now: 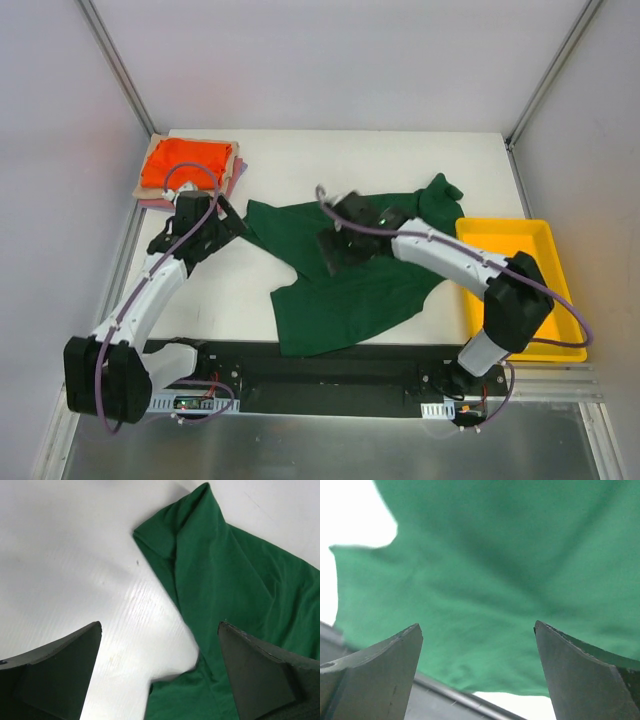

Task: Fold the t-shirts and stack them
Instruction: Flatten out the tshirt

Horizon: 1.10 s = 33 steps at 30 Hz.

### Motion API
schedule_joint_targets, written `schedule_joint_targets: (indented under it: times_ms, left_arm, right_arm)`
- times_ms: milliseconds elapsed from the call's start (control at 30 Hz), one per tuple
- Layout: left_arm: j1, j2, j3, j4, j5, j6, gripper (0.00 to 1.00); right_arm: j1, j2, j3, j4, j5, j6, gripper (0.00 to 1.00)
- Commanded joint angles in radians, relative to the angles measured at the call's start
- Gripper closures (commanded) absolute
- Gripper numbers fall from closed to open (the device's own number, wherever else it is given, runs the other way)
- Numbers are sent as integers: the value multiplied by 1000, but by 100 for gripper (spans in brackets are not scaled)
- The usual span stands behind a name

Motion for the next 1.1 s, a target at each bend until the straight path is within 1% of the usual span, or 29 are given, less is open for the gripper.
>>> schedule_joint_targets:
  times_ms: [0, 133, 233, 367, 433, 500, 567, 633, 667, 800, 867, 967, 1067]
  left_arm:
    - [8, -143, -96, -20, -36, -97, 1]
    - [8, -202, -145, -18, -9, -113, 1]
    - [8, -204, -153, -16, 17, -128, 1]
    - [8, -185, -145, -13, 57, -110, 1]
    - [8, -168, -136, -12, 67, -97, 1]
    - [8, -145, -125, -7, 111, -94, 1]
    - [8, -122, -125, 8, 142, -93, 1]
    - [8, -90, -124, 28, 175, -96, 1]
    - [8, -73, -124, 42, 200, -93, 1]
    - [7, -23, -122, 77, 237, -82, 1]
    - [7, -7, -119, 89, 260, -79, 1]
    - [5, 2, -117, 103, 283, -71, 1]
    - [4, 13, -116, 131, 300, -61, 1]
  right_arm:
    - [146, 23, -137, 83, -247, 226, 4]
    - [148, 92, -198, 123, -231, 287, 4]
    - [105, 155, -208, 105, -191, 278, 4]
    - [-35, 207, -209, 100, -160, 235, 4]
    - [-116, 233, -189, 86, -140, 214, 4]
    - [-199, 272, -151, 73, -135, 183, 4]
    - [-291, 315, -81, 43, -134, 165, 4]
    - [-363, 341, 33, 7, -112, 127, 4]
    - [-383, 345, 73, -3, -62, 94, 4]
    - [-392, 312, 216, -75, 53, -4, 4]
    - [-382, 258, 214, -104, 73, -13, 4]
    - [-336, 107, 94, -90, 110, -12, 4]
    - [-247, -36, -72, -95, 138, 37, 4]
